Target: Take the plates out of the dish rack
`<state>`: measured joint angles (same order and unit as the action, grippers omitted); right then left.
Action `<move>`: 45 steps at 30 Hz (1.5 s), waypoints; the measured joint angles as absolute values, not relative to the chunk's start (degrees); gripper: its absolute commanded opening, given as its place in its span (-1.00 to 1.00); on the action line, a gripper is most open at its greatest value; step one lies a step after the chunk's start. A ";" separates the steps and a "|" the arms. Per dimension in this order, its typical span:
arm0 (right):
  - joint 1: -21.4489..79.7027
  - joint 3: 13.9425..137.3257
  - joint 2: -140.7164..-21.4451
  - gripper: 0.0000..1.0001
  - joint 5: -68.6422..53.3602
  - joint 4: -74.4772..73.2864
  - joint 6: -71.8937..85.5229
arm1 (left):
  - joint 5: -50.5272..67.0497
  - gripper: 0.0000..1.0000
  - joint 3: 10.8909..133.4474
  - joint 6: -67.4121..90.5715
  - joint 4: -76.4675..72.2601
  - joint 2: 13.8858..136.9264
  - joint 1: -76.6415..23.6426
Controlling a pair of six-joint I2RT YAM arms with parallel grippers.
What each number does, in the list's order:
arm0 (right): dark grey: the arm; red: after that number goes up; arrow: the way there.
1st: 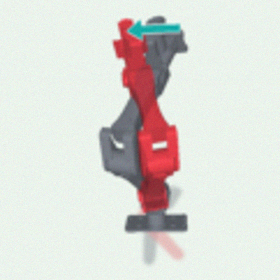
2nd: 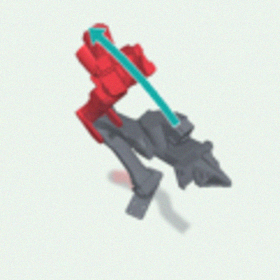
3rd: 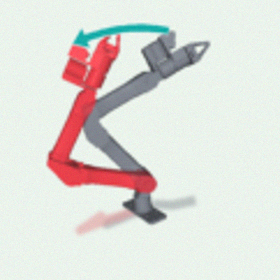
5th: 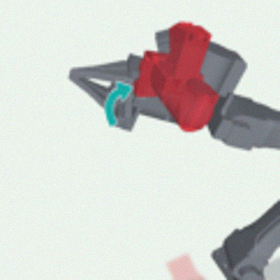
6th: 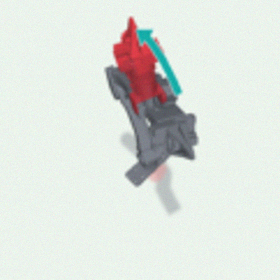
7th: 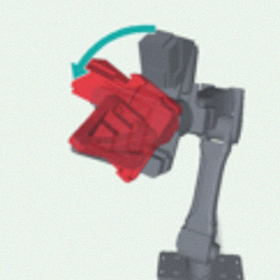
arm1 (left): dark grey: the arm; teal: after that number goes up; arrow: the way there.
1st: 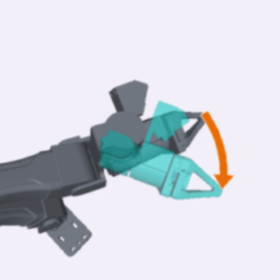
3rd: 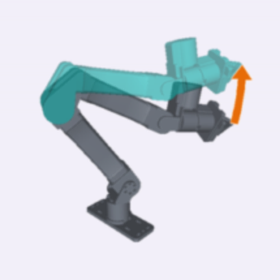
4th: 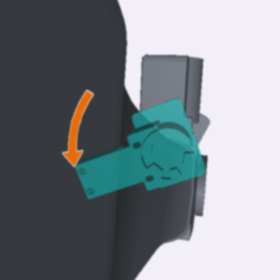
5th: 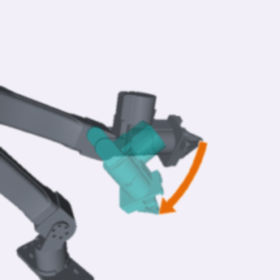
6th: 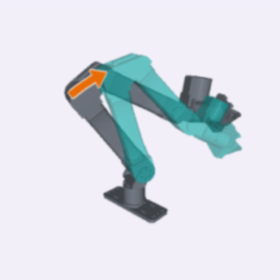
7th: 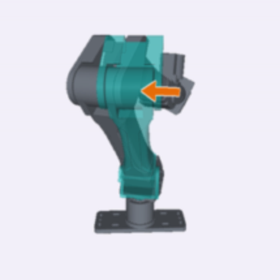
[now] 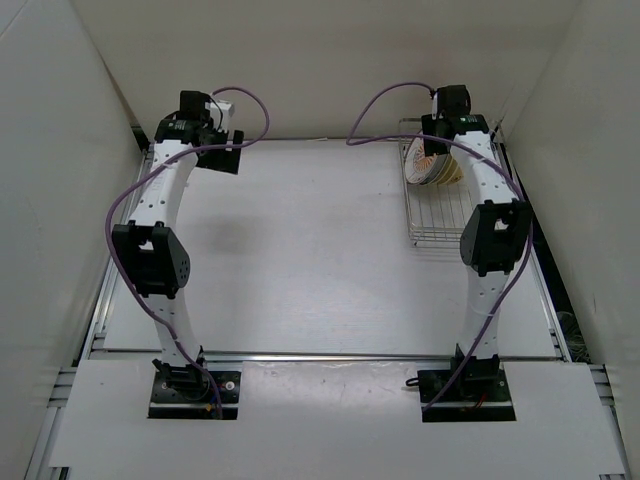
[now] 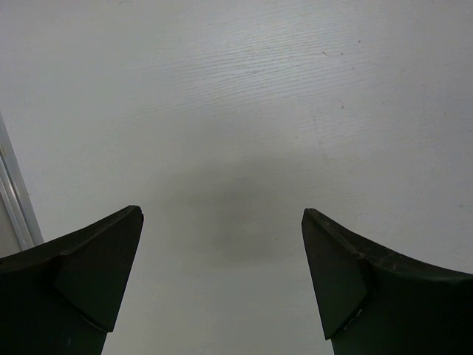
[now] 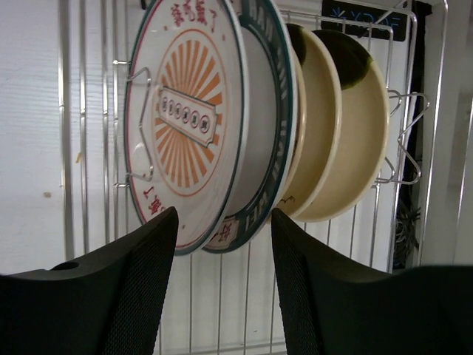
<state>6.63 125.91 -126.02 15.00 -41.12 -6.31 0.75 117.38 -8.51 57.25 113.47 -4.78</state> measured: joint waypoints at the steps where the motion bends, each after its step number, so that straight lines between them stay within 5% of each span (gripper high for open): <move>1: 6.55 126.28 -126.63 0.14 15.16 -40.88 -6.35 | 0.82 1.00 116.92 -8.49 56.99 113.34 -4.93; 16: 6.55 128.57 -128.70 0.32 22.63 -38.52 -4.91 | 0.89 1.00 113.19 -8.21 56.95 112.27 -5.76; 45: 9.91 127.57 -126.85 -0.03 23.22 -37.36 -7.51 | 0.40 1.00 111.87 -8.08 56.95 111.74 -5.76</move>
<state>9.91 127.57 -126.85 23.22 -37.36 -7.51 0.40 111.87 -8.08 56.95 111.74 -5.76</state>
